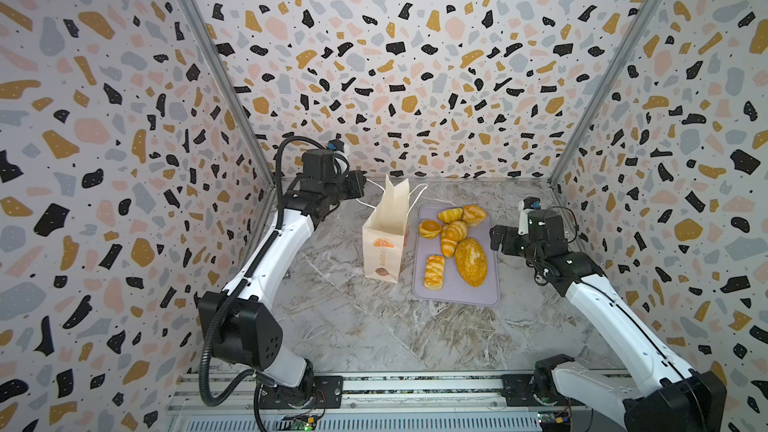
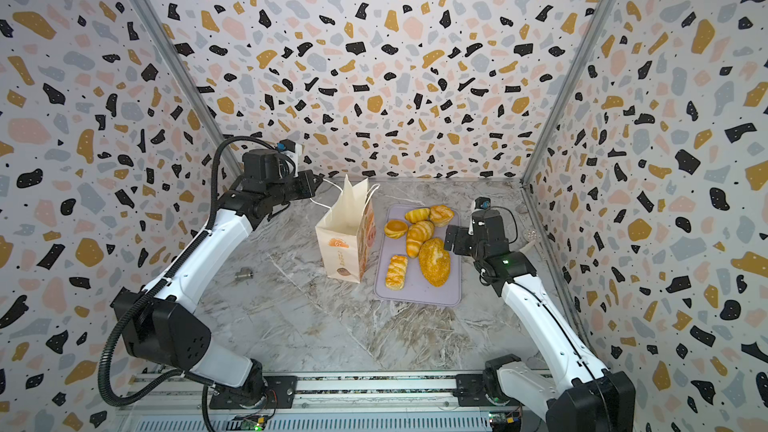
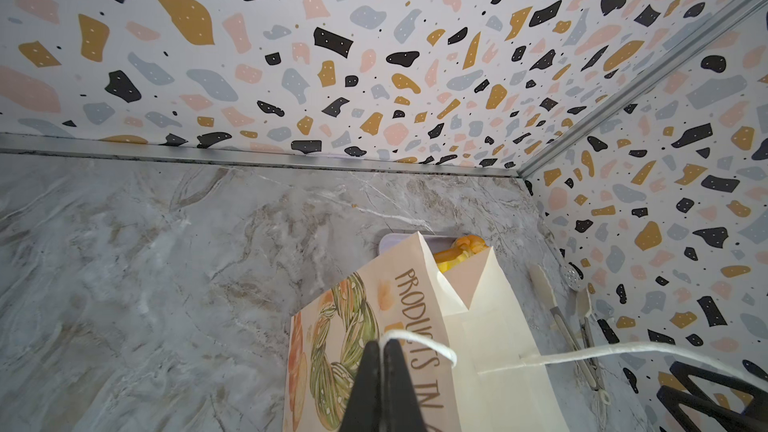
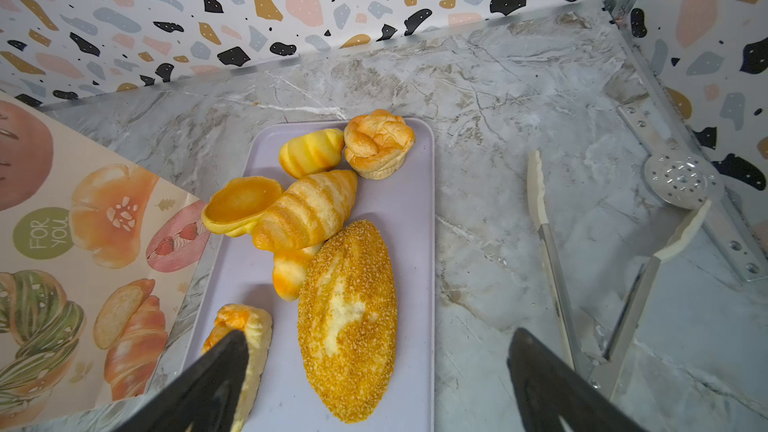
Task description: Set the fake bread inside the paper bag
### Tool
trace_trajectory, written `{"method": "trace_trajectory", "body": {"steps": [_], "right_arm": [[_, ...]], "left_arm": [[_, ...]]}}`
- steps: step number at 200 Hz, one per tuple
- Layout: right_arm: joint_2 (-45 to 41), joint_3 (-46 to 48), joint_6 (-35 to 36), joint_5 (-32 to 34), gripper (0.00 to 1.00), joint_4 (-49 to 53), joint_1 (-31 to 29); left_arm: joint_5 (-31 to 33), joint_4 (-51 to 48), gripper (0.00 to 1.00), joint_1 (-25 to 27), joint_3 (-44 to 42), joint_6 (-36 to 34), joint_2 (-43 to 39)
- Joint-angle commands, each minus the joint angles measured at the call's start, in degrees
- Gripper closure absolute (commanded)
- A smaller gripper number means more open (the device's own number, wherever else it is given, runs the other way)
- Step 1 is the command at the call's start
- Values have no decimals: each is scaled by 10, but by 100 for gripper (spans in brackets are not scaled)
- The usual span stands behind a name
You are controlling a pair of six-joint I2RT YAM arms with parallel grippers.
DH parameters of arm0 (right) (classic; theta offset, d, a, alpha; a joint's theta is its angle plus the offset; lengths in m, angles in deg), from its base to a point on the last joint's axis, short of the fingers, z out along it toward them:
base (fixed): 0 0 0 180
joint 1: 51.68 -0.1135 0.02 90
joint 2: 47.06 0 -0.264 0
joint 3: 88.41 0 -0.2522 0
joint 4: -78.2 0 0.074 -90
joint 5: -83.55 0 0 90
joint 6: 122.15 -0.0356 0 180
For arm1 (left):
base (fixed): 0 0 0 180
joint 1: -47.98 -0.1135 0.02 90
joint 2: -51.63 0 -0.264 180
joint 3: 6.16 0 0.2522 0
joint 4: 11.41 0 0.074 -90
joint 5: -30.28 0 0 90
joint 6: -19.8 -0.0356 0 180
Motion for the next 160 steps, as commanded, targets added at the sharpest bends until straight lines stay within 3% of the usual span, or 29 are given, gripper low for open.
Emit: {"method": "trace_trajectory", "body": {"steps": [1,81,160], "right_arm": [[-1,-32,5,9,1,28,15],[10,-32,20,41,1,54,37],[54,-84,17,97,1,124,46]], "left_arm": [[-13,39,100,-17,-19,3,-13],[7,76,100,-41,-97,-5,-60],[-40,117,100,-82,-128,30,-69]]}}
